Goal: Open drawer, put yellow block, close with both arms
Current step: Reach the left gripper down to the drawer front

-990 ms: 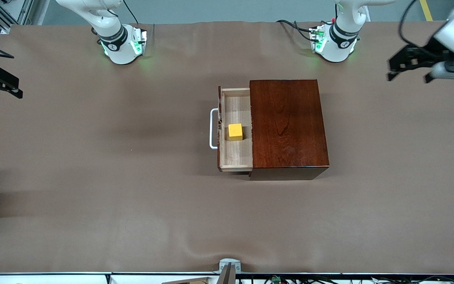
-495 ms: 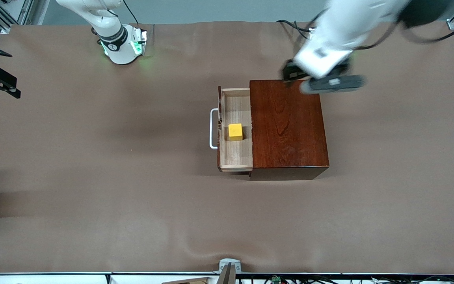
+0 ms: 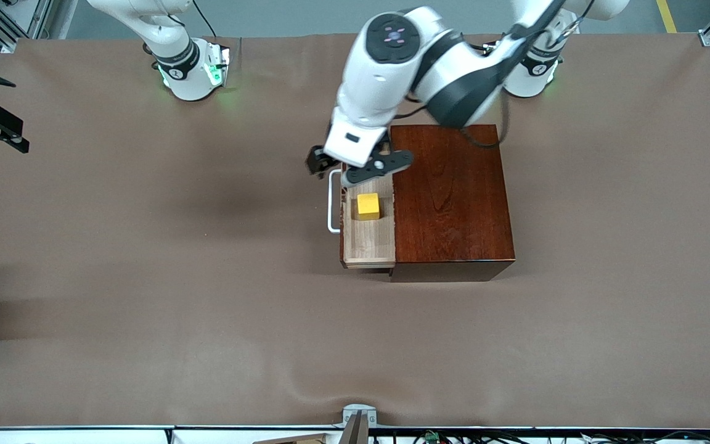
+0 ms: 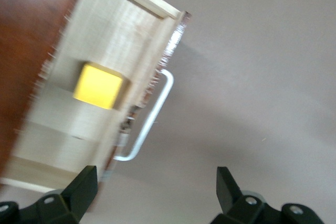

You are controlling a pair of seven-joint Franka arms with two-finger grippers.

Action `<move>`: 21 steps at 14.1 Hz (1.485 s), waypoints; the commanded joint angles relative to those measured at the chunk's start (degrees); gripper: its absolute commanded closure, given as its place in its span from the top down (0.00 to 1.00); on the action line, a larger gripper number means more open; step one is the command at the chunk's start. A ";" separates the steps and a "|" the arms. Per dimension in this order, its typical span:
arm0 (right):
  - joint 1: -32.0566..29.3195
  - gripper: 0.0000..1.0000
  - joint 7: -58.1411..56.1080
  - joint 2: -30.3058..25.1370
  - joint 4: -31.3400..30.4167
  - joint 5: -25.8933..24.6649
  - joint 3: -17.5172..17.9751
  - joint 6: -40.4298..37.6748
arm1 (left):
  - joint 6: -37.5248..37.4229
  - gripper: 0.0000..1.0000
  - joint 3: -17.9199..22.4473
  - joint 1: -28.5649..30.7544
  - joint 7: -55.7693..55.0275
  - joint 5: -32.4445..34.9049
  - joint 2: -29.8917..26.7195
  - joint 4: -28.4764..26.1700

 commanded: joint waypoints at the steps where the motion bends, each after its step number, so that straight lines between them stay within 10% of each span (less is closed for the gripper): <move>1: -0.97 1.00 -0.71 -0.74 -0.07 -0.18 0.76 -0.05 | 7.00 1.00 5.24 -8.28 -13.75 4.23 5.47 2.97; 6: -1.32 1.00 -0.27 -0.74 -0.16 2.54 0.50 -1.02 | 16.08 1.00 21.51 -24.21 -24.95 4.33 15.05 2.89; 21: -1.40 1.00 6.23 -0.74 -0.24 4.30 0.50 -2.16 | 3.87 1.00 25.30 -23.87 -28.57 5.38 16.30 2.36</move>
